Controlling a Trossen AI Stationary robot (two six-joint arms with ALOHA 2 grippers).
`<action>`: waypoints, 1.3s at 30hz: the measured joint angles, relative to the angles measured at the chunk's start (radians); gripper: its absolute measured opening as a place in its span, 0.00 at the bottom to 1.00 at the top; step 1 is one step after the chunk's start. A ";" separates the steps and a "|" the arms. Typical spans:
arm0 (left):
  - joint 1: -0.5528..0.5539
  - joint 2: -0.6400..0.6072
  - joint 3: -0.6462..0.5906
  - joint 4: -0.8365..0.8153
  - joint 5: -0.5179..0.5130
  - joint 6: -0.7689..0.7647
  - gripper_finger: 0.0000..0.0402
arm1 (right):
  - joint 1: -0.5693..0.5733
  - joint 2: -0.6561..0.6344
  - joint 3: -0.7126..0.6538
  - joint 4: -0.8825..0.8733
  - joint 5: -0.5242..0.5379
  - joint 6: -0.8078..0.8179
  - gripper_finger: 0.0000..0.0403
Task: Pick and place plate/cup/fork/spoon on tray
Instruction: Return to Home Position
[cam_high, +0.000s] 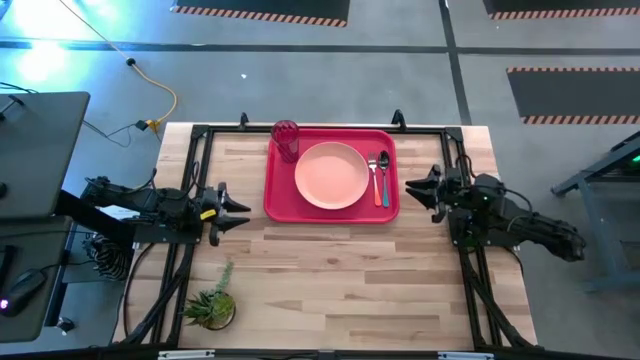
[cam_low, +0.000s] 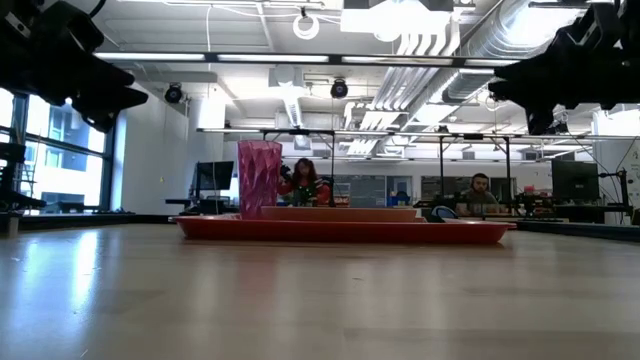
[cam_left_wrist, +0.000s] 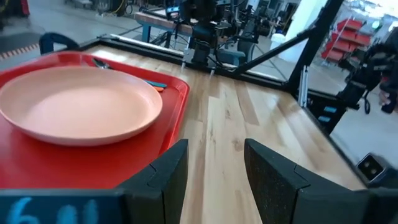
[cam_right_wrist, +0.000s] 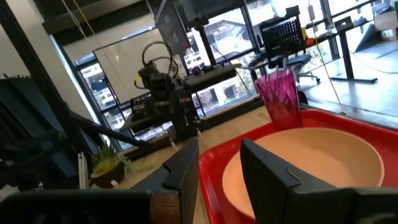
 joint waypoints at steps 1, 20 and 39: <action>0.000 0.000 0.000 0.000 0.000 0.022 0.36 | 0.000 0.000 -0.008 0.003 0.000 -0.001 0.27; 0.000 0.000 0.000 0.000 0.000 0.130 0.36 | 0.000 0.002 -0.033 -0.024 0.024 -0.055 0.27; 0.000 0.000 0.000 0.000 0.000 0.130 0.36 | 0.000 0.002 -0.033 -0.024 0.023 -0.016 0.27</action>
